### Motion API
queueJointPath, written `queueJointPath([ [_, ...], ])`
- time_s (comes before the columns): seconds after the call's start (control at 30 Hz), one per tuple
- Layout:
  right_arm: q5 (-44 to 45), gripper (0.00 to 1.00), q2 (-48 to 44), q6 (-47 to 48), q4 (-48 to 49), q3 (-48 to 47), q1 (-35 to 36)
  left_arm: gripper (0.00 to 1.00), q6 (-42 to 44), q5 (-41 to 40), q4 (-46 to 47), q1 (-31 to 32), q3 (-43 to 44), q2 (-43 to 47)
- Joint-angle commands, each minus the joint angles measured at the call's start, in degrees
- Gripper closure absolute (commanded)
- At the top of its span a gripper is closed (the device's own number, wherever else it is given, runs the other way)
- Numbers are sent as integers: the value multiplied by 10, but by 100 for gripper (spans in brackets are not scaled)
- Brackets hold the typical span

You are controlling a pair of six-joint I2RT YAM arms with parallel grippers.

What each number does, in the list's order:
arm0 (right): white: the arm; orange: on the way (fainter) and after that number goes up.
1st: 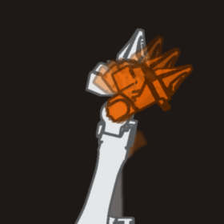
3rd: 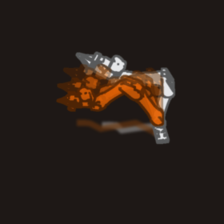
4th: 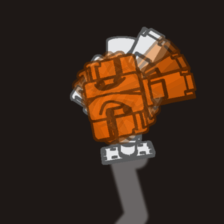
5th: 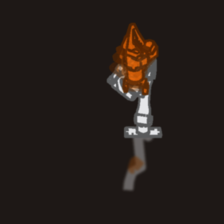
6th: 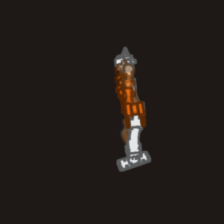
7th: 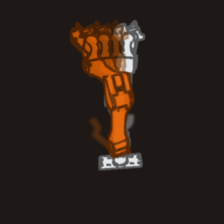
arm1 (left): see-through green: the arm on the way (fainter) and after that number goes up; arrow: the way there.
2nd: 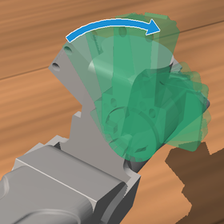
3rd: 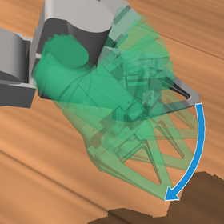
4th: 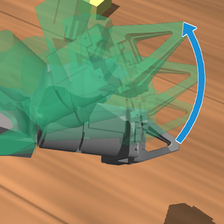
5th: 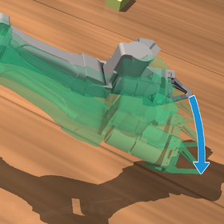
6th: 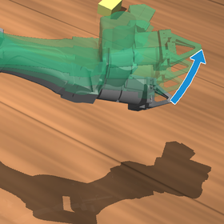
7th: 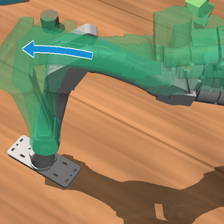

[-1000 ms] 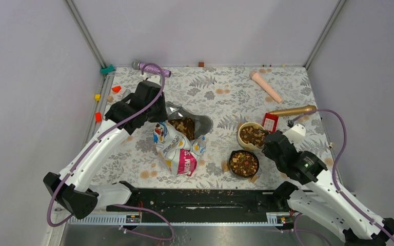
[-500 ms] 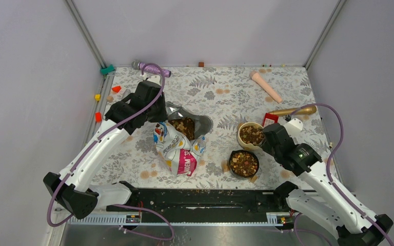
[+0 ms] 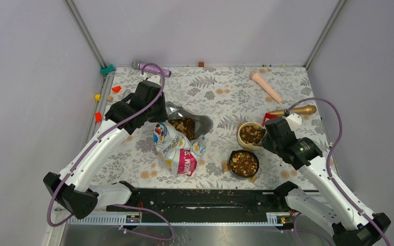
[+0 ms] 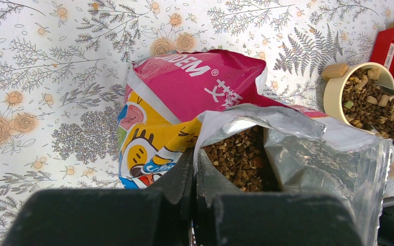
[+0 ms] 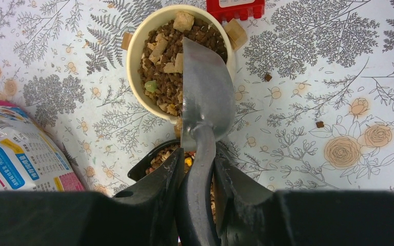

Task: Serve the pet food
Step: Pour the pet food into the pet food bowl.

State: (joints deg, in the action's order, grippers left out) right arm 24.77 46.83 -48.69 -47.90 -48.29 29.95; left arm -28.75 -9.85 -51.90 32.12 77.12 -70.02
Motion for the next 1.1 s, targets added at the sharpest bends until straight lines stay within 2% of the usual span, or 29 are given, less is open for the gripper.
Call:
queueJointPath([
  [0.0, -1, 100, 5, 26, -12, -35, -9, 100, 7, 8, -6, -1, 11, -6],
  [0.73, 3, 100, 39, 68, -42, -81, -27, 100, 7, 8, -5, -1, 11, -5],
  [1.07, -31, 100, 84, 89, -44, -112, -40, 100, 7, 6, -5, -2, 12, -4],
])
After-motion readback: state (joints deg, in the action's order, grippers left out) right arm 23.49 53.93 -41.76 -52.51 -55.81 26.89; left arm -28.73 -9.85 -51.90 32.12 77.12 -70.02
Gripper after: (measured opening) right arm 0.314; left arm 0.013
